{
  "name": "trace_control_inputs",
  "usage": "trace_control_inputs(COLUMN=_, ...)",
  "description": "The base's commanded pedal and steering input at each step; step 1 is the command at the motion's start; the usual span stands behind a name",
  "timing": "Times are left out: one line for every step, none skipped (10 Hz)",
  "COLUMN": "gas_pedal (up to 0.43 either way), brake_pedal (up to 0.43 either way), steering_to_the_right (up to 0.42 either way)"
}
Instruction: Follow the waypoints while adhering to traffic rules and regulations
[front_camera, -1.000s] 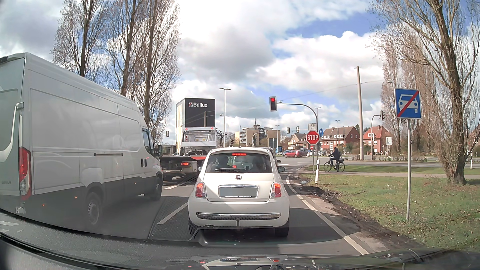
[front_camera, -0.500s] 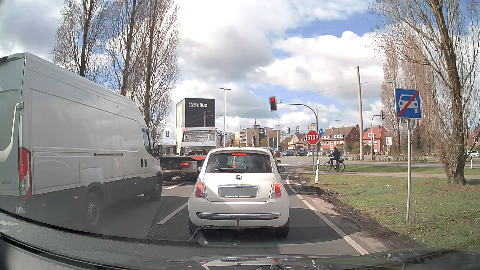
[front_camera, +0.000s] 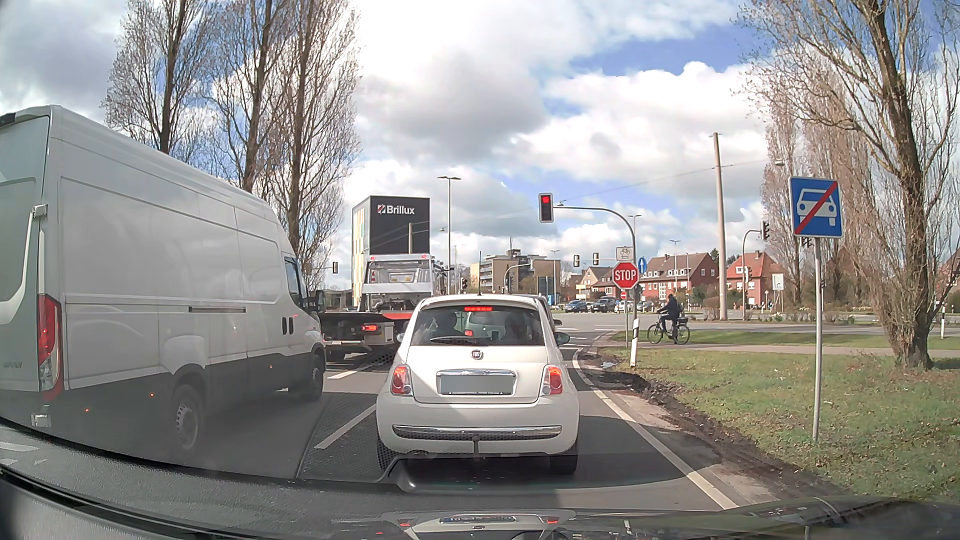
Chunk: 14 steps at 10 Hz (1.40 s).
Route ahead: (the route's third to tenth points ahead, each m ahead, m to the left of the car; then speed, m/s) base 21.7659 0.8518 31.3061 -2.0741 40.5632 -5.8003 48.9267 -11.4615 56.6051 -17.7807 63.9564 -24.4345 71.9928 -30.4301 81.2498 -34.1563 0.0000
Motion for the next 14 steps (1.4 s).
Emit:
trace_control_inputs(gas_pedal=0.0, brake_pedal=0.287, steering_to_the_right=0.001)
trace_control_inputs(gas_pedal=0.0, brake_pedal=0.287, steering_to_the_right=0.001)
trace_control_inputs(gas_pedal=0.0, brake_pedal=0.287, steering_to_the_right=0.001)
trace_control_inputs(gas_pedal=0.0, brake_pedal=0.287, steering_to_the_right=0.001)
trace_control_inputs(gas_pedal=0.0, brake_pedal=0.287, steering_to_the_right=0.001)
trace_control_inputs(gas_pedal=0.0, brake_pedal=0.287, steering_to_the_right=0.001)
trace_control_inputs(gas_pedal=0.0, brake_pedal=0.287, steering_to_the_right=0.001)
trace_control_inputs(gas_pedal=0.0, brake_pedal=0.287, steering_to_the_right=0.001)
trace_control_inputs(gas_pedal=0.0, brake_pedal=0.287, steering_to_the_right=0.001)
trace_control_inputs(gas_pedal=0.0, brake_pedal=0.287, steering_to_the_right=0.001)
trace_control_inputs(gas_pedal=0.0, brake_pedal=0.287, steering_to_the_right=0.001)
trace_control_inputs(gas_pedal=0.0, brake_pedal=0.287, steering_to_the_right=0.001)
trace_control_inputs(gas_pedal=0.0, brake_pedal=0.287, steering_to_the_right=0.001)
trace_control_inputs(gas_pedal=0.0, brake_pedal=0.287, steering_to_the_right=0.001)
